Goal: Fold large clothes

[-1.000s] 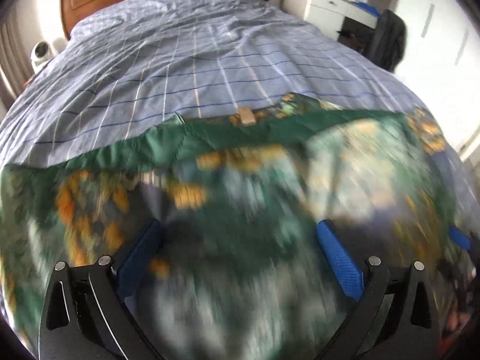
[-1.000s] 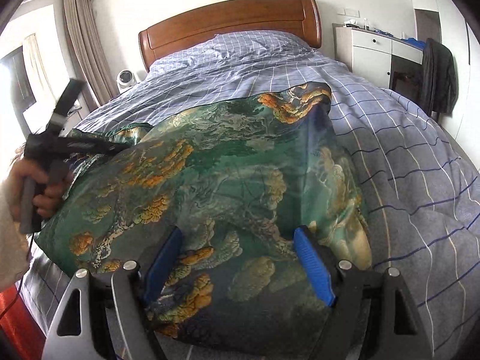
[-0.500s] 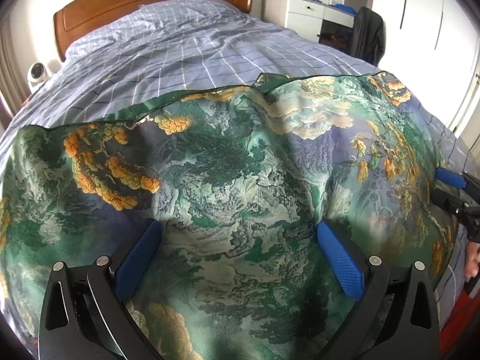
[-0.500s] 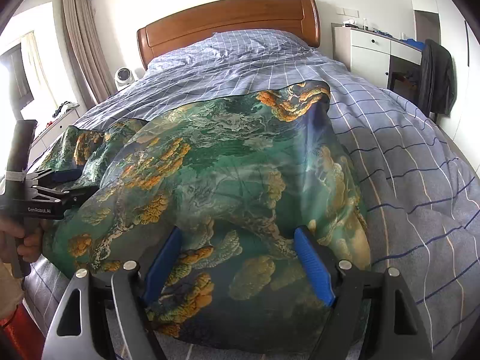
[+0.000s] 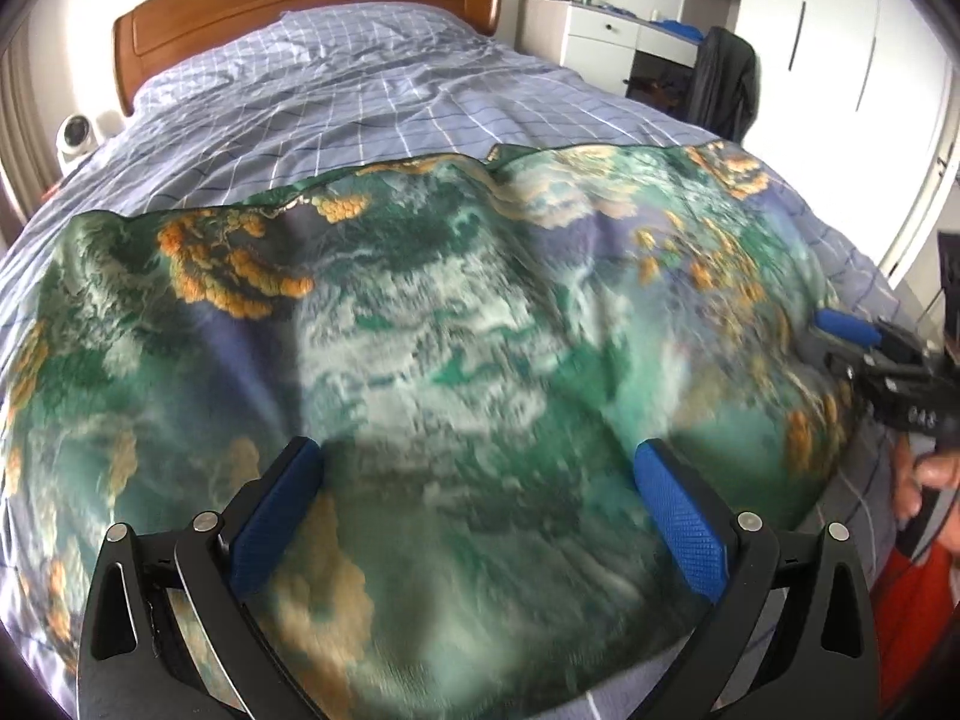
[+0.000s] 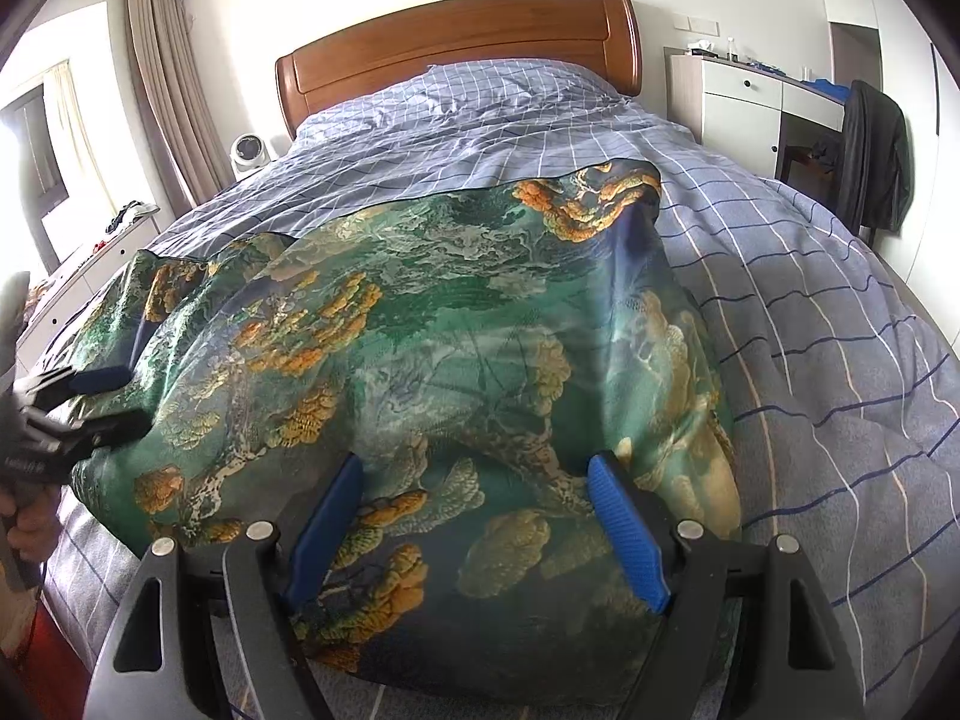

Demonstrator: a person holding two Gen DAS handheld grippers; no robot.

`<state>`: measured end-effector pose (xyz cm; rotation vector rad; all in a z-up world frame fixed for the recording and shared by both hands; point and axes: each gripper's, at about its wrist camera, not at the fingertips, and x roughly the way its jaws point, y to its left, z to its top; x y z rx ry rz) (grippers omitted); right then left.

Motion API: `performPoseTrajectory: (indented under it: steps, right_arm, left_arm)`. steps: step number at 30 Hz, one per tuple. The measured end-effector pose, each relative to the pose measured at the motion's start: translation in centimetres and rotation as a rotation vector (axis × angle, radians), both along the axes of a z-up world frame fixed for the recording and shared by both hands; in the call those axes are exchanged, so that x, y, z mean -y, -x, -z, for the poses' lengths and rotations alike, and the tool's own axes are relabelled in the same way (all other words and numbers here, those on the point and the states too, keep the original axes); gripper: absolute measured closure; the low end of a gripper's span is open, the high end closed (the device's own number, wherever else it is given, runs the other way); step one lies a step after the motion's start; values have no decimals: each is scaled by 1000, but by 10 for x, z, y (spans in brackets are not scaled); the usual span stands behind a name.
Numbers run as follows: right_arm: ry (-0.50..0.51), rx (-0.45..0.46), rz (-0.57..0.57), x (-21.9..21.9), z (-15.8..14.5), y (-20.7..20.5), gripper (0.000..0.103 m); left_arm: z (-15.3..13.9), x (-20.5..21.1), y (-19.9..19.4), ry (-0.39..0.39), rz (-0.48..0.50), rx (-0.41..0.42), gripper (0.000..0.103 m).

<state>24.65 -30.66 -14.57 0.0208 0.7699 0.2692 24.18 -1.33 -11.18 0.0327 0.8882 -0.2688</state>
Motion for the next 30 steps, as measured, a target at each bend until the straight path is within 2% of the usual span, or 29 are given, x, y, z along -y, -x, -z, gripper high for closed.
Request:
performPoseTrajectory:
  steps: [3,14,17,21,25,30]
  right_arm:
    - [1,2,0,0,0,0,24]
    - [7,4,0,-1,1,0,24]
    - [18,-11,-11,0,-2,2,24]
    - [22,-34,-23,11,-13,15,24]
    - [-66,-47,29,40,-27,38,24]
    - [-326,-188,92,78,-6,41,24]
  left_arm:
    - [4,3,2,-24,11,10,1]
    - [12,5,1,-25,1,11,1]
    - [9,7,10,-45,1,8,1]
    - [1,9,39,-63,47,6,1]
    - [-14,12,65,-40,97,24,1]
    - [-43,19,52,155,123,72,1]
